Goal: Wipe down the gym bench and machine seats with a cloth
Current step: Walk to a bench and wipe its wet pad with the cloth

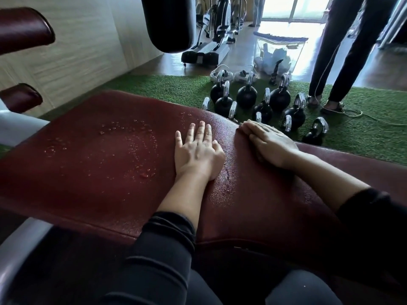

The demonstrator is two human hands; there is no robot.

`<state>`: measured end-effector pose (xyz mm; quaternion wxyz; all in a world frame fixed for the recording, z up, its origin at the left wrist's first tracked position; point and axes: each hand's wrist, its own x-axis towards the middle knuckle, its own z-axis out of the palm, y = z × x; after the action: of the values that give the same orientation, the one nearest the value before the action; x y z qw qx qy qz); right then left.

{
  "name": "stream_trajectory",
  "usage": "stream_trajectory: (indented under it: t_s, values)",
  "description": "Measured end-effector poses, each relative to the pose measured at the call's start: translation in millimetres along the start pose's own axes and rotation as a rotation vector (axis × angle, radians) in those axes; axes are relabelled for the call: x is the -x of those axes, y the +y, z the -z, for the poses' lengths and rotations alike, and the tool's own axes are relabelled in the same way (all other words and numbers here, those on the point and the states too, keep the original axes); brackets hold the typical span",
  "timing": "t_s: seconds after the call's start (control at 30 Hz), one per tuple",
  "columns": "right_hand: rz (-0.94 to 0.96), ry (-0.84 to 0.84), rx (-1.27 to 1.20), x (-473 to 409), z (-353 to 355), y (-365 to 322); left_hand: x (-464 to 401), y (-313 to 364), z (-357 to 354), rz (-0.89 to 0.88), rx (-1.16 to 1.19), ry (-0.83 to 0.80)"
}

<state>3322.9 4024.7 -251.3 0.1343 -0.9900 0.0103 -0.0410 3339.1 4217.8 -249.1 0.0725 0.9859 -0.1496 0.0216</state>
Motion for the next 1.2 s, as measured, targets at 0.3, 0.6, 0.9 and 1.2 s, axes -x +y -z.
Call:
stream_trajectory:
  t_s: [0.3, 0.6, 0.9, 1.2]
  values:
    - [0.153, 0.016, -0.059, -33, -15, -55, -1, 1, 0, 0.015, 0.015, 0.007]
    - [-0.016, -0.006, -0.019, 11, -9, -25, -2, 0, 1, 0.025, -0.003, -0.034]
    - [0.073, 0.010, -0.071, 72, -12, -58, 3, -3, 16, -0.050, -0.002, -0.156]
    - [0.057, -0.032, -0.048, 72, -11, -58, 78, -103, 51, 0.002, -0.108, -0.146]
